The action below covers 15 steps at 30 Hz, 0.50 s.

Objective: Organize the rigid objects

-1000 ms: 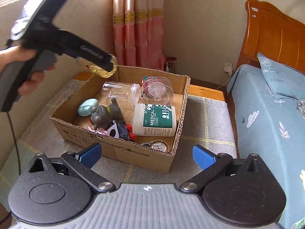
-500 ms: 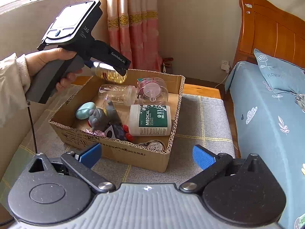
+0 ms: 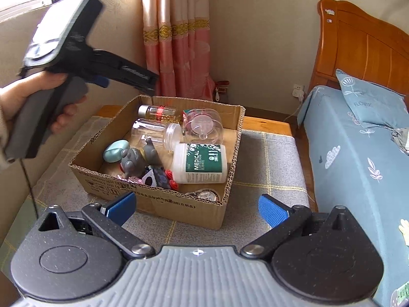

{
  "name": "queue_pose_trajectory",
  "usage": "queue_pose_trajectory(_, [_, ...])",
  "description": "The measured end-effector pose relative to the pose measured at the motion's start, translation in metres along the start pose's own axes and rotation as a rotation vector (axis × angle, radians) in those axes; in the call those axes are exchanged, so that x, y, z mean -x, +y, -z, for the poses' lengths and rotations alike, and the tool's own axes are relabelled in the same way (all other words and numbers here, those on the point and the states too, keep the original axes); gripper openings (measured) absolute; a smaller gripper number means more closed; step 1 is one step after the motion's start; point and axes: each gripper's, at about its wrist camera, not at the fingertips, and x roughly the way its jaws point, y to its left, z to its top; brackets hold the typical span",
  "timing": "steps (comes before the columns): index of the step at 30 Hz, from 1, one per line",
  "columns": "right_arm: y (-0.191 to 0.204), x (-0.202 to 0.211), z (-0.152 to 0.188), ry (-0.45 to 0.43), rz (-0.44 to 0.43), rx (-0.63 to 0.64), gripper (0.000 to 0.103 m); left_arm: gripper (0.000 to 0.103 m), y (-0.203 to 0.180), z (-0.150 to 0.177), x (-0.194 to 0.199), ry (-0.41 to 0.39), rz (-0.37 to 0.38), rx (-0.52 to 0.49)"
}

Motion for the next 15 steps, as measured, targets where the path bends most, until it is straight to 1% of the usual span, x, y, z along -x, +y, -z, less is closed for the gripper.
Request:
queue_pose_trajectory(3, [0.000, 0.003, 0.002, 0.008, 0.037, -0.014, 0.103, 0.101, 0.002, 0.019, 0.036, -0.061, -0.008, 0.007])
queue_pose_trajectory(6, [0.000, 0.007, 0.007, 0.017, 0.067, -0.031, 0.103, 0.102, 0.006, 0.048, 0.071, -0.112, -0.026, 0.020])
queue_pose_trajectory(8, [0.001, 0.011, 0.011, 0.019, 0.085, -0.039, 0.103, 0.102, 0.007, 0.068, 0.088, -0.109, -0.050, 0.047])
queue_pose_trajectory(12, [0.003, 0.018, 0.020, 0.033, 0.096, -0.075, 0.103, 0.102, 0.007, 0.109, 0.110, -0.067, -0.059, 0.103])
queue_pose_trajectory(15, [0.006, 0.024, 0.025, 0.038, 0.105, -0.086, 0.103, 0.102, 0.006, 0.129, 0.123, -0.046, -0.070, 0.159])
